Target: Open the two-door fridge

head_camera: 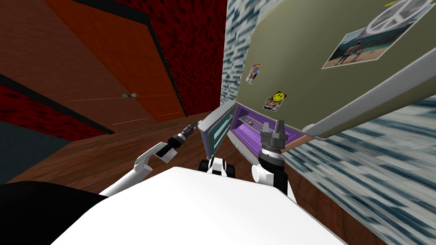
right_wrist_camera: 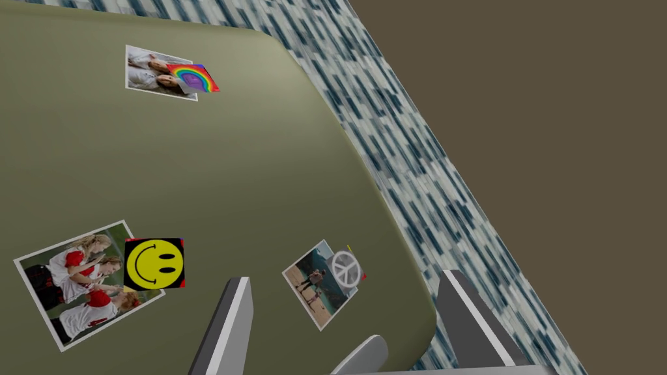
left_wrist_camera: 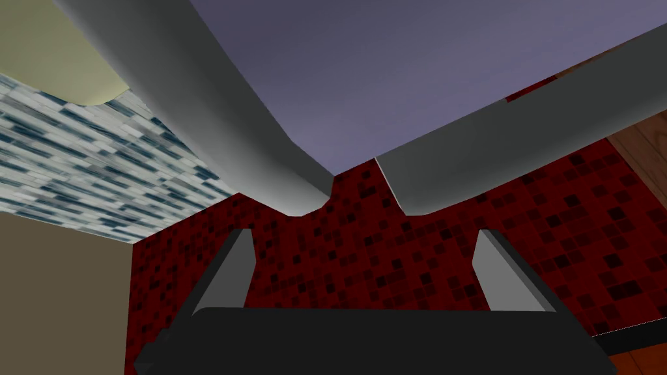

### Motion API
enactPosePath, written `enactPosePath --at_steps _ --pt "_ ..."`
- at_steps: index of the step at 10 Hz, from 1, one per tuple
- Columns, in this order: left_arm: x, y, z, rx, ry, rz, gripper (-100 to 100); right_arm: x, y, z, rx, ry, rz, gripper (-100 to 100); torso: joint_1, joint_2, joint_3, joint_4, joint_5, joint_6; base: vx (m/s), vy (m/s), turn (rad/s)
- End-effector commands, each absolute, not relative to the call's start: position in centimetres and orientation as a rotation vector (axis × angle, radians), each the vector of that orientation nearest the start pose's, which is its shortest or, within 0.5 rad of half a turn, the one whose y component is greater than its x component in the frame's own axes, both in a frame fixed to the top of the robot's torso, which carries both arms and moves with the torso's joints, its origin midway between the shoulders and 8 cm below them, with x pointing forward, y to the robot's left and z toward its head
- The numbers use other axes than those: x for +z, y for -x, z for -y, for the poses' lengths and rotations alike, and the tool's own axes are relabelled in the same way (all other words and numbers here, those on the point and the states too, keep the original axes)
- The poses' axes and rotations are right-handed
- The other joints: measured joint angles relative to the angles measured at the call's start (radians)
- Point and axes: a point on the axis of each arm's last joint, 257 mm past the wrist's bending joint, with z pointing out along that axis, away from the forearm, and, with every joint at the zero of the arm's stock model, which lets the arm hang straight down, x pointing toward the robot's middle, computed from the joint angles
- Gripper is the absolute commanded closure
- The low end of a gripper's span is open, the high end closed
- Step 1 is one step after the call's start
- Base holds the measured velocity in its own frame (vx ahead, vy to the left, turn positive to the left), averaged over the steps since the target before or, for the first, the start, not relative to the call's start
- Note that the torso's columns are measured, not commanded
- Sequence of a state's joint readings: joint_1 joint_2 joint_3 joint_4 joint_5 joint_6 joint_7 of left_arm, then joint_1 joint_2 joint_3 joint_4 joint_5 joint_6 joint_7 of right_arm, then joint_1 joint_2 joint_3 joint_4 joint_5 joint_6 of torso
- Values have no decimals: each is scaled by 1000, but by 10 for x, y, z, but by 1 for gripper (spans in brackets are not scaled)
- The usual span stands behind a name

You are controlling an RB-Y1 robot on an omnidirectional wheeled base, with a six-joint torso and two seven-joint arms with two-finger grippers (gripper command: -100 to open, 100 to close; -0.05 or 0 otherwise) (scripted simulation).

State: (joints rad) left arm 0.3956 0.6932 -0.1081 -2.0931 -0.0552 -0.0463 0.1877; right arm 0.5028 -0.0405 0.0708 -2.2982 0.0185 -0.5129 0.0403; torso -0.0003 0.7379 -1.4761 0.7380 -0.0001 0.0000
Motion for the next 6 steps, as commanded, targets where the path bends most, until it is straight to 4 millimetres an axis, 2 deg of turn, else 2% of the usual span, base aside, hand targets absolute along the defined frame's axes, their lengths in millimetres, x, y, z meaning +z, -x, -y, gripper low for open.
enactPosePath --at_steps 1,2,3,6 --pt "-140 -418 -260 -1095 638 -1540 -100 32 -341 249 1332 -589 -648 0 0 0 0 0 0 0 16 -7 63" --pt "-141 -419 -262 -1092 637 -1538 -100 32 -341 249 1332 -589 -648 0 1 0 0 0 0 0 6 -1 21" --pt "-141 -419 -262 -1092 639 -1538 0 32 -341 249 1332 -589 -648 0 1 0 0 0 0 0 0 0 0" --pt "-141 -419 -262 -1092 639 -1538 0 32 -341 249 1332 -589 -648 0 0 0 0 0 0 0 0 0 0"
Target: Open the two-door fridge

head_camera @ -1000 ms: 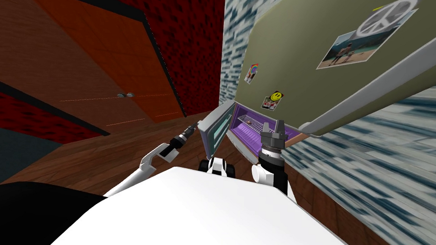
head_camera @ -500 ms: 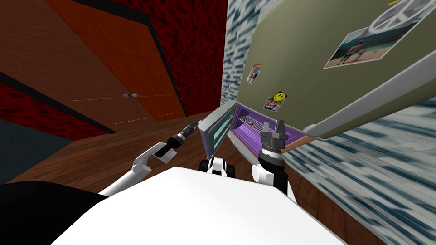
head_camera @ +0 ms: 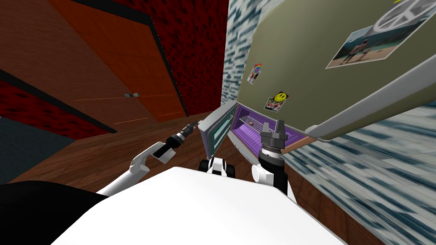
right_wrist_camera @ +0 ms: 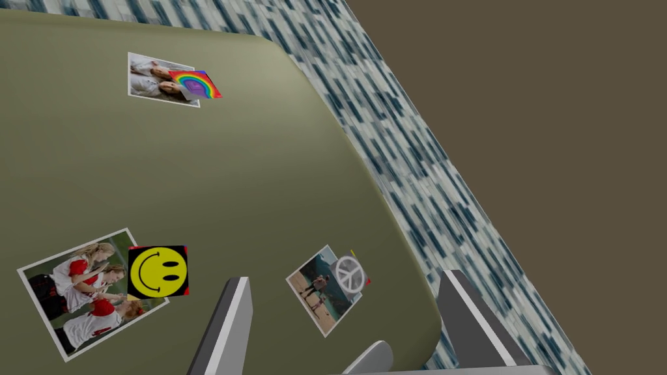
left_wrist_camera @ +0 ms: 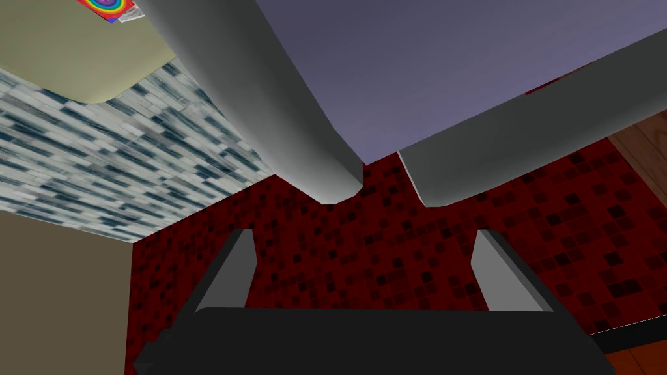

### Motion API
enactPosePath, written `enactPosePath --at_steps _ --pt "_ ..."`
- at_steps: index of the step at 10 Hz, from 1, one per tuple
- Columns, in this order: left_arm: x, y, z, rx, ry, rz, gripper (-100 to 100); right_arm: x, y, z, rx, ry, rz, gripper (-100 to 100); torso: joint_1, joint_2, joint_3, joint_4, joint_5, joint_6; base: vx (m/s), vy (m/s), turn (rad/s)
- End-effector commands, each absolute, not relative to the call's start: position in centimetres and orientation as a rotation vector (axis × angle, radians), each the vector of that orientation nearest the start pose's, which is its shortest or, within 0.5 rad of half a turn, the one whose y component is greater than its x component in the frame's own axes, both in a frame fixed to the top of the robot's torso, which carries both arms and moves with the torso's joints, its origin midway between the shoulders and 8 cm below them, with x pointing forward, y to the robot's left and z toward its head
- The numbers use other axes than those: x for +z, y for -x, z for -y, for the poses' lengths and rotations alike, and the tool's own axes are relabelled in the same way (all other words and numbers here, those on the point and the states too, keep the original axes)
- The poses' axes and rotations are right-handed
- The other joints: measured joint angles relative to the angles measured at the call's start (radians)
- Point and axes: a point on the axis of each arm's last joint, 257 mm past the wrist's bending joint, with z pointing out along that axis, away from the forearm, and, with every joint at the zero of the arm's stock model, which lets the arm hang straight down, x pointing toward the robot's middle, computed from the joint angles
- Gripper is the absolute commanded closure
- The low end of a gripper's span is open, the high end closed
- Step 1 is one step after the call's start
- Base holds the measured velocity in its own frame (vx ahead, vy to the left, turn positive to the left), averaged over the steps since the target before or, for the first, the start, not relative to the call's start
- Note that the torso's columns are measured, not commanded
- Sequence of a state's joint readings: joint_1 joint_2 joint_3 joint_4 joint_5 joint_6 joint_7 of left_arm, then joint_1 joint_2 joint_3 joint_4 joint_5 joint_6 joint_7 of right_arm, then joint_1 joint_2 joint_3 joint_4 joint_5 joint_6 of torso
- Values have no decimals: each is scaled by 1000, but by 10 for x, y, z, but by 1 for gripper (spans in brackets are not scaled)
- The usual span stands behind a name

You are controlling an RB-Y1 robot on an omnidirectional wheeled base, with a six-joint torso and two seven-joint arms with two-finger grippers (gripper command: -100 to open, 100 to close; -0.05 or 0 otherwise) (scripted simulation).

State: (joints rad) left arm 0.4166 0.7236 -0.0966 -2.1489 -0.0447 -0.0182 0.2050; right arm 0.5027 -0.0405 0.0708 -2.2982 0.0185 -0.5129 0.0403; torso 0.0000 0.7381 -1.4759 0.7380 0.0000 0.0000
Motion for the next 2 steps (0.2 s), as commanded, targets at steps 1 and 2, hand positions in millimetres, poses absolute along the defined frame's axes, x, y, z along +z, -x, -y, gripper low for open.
enactPosePath --at_steps 1,2 --pt "-141 -419 -262 -1092 639 -1538 0 32 -341 249 1332 -589 -648 0 0 0 0 0 0 0 0 0 0" --pt "-141 -419 -262 -1092 639 -1538 0 32 -341 249 1332 -589 -648 0 0 0 0 0 0 0 0 0 0"
